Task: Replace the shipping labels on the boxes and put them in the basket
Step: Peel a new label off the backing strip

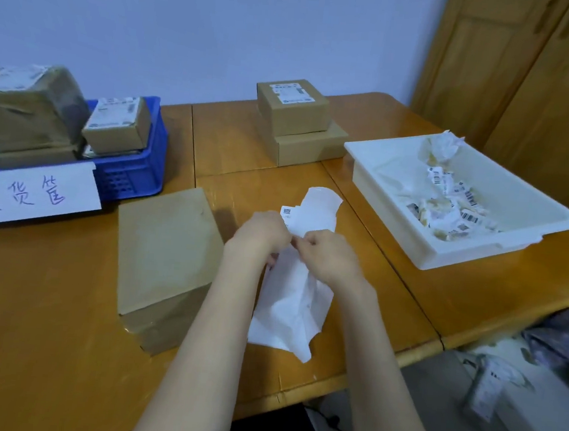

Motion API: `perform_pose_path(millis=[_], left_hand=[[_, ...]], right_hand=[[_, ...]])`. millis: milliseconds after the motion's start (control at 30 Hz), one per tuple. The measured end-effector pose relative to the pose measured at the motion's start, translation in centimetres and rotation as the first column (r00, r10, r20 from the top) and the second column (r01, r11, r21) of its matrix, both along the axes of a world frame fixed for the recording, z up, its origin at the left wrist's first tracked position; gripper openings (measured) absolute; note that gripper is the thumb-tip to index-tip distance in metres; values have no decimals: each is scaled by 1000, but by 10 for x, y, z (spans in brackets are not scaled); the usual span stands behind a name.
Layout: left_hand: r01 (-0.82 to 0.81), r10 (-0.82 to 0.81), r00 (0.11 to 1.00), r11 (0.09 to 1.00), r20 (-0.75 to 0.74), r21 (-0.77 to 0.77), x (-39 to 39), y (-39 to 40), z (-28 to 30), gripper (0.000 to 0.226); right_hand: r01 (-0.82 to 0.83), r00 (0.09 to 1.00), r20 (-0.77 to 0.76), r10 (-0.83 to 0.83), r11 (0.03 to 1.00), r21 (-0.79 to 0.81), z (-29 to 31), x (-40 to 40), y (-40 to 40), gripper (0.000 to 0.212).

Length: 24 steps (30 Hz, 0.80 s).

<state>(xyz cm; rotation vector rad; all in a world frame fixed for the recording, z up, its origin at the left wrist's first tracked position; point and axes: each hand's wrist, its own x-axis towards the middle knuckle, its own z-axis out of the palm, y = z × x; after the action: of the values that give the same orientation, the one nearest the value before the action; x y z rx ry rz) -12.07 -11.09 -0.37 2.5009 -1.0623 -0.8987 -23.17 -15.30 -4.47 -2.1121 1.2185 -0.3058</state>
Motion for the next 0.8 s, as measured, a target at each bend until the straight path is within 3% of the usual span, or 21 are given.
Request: perform_pose_path(millis=[100, 167, 300, 367, 433, 567, 633, 733, 800], left_hand=[[-65, 58, 996, 992, -70, -110, -2, -1, -3, 31], [-123, 97, 984, 977, -149, -173, -3, -2, -3, 16], [-183, 113, 952, 956, -286, -231, -3, -1, 2, 23], [-148, 87, 963, 961, -255, -233, -6, -1, 5, 22], [-93, 64, 989, 971, -134, -222, -9, -4, 5, 26], [-10, 11, 999, 998, 30, -58, -15, -3, -1, 37], [-6, 10, 998, 998, 63, -57, -16, -3, -7, 42], [7, 1, 997, 994, 78, -105, -19, -5, -15, 40], [32, -20, 996, 991, 86, -133, -22, -6, -20, 37]], right_hand=[[40, 991, -121, -48, 997, -64, 0, 4, -1, 39], [29, 987, -154, -40, 997, -72, 0, 6, -1, 51], [13, 1000, -20, -14, 999, -37, 5, 0, -5, 63], [-106, 991, -80, 105, 994, -14, 9, -5, -9, 54], [-155, 971, -190, 148, 988, -22, 10, -8, -9, 43], [-23, 950, -307, -50, 973, -230, 5, -12, -14, 51], [-30, 957, -285, -50, 962, -270, 6, -12, -17, 53], [-131, 981, -161, 104, 977, -167, 10, -8, -18, 57], [-102, 976, -206, 70, 984, -148, 8, -8, -18, 64]])
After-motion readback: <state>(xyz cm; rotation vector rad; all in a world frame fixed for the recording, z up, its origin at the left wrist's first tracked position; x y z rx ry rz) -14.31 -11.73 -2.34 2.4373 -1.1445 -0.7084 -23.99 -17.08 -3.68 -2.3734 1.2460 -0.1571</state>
